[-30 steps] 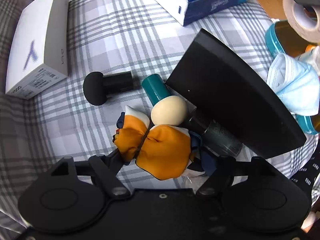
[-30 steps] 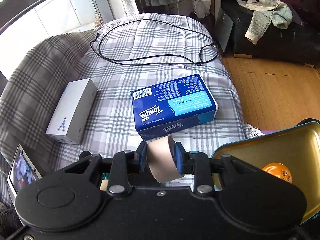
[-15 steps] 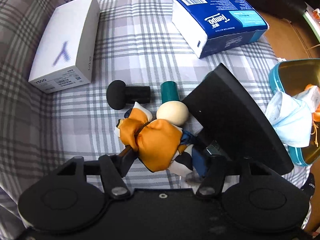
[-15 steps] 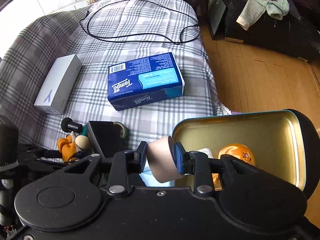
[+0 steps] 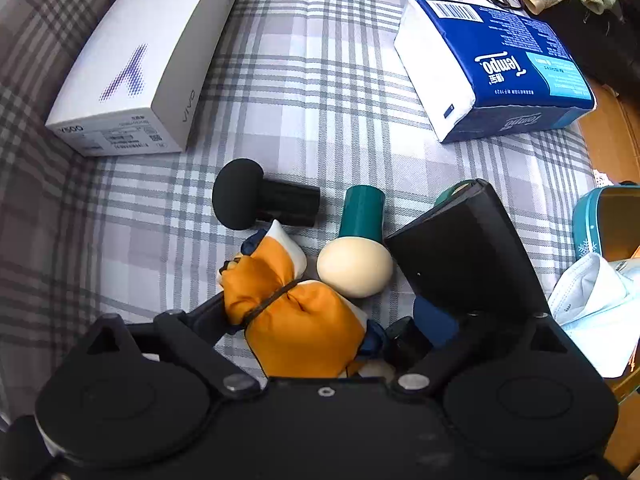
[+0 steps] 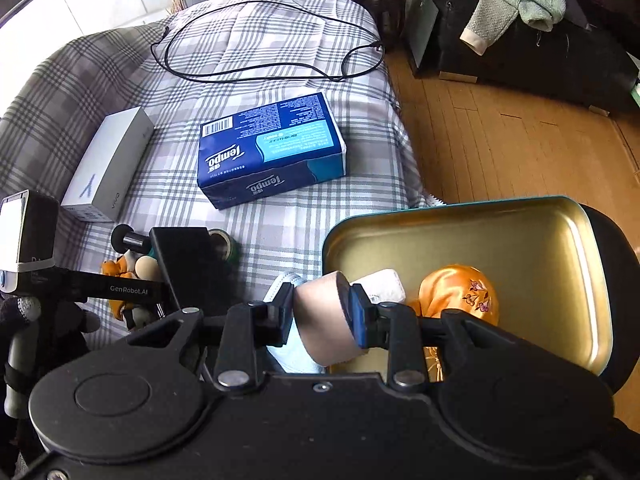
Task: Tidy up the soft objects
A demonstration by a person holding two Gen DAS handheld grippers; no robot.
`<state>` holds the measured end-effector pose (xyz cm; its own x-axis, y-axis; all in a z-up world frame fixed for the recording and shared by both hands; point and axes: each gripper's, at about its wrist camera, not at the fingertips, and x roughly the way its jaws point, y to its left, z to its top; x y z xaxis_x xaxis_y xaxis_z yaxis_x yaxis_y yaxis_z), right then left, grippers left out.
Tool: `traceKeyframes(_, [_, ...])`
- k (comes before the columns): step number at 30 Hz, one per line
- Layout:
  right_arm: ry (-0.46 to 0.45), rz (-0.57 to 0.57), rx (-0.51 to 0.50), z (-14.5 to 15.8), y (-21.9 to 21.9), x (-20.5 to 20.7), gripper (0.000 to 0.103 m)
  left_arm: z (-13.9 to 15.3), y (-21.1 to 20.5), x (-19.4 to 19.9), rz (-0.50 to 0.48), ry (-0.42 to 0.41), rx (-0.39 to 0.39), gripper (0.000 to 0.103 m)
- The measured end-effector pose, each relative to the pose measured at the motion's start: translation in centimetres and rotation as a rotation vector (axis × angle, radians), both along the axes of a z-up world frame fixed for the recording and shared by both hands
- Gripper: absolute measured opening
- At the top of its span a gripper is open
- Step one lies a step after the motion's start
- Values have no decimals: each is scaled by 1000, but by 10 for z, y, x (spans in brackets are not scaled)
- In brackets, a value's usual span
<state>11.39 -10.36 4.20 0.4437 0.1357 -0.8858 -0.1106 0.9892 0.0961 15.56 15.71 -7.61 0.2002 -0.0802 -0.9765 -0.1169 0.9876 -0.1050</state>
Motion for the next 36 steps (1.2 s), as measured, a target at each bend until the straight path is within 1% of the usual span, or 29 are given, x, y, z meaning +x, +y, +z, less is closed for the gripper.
traceKeyframes(1, [-1,-9,7,1,-2,1,31,-1,4,0,18,5,-19,87])
traceKeyframes(2, [-4,-19,15,2,-3,3,31,-1,8,-1,35,6,-28,75])
traceKeyframes(3, [-9,-26,20,2,-4,3,31,-2,10,-2,47,8,-29,59])
traceKeyframes(6, [-20,-35,39,5,-5,5,31,1,11,-7,52,3,-39,51])
traceKeyframes(8, [-20,-38,47,6,-5,6,31,3,9,-9,47,-3,-27,48])
traceKeyframes(12, [-18,-42,48,5,-7,7,31,14,13,-17,58,-32,-33,44])
traceKeyframes(18, [-18,-64,54,6,-13,9,31,42,25,-31,81,-91,-72,43])
traceKeyframes(21, [-12,-82,55,6,-17,10,31,57,29,-37,91,-123,-59,43])
traceKeyframes(25, [-5,-106,52,6,-24,11,31,85,28,-44,83,-177,-54,43])
traceKeyframes(27, [3,-121,47,6,-29,12,31,102,20,-47,64,-202,-47,43])
traceKeyframes(30, [18,-160,37,4,-40,12,31,119,2,-46,17,-235,-51,43])
traceKeyframes(33, [22,-201,18,3,-52,10,31,133,-25,-45,-35,-256,-73,43])
traceKeyframes(36, [27,-245,8,3,-66,7,31,142,-56,-43,-90,-261,-105,43])
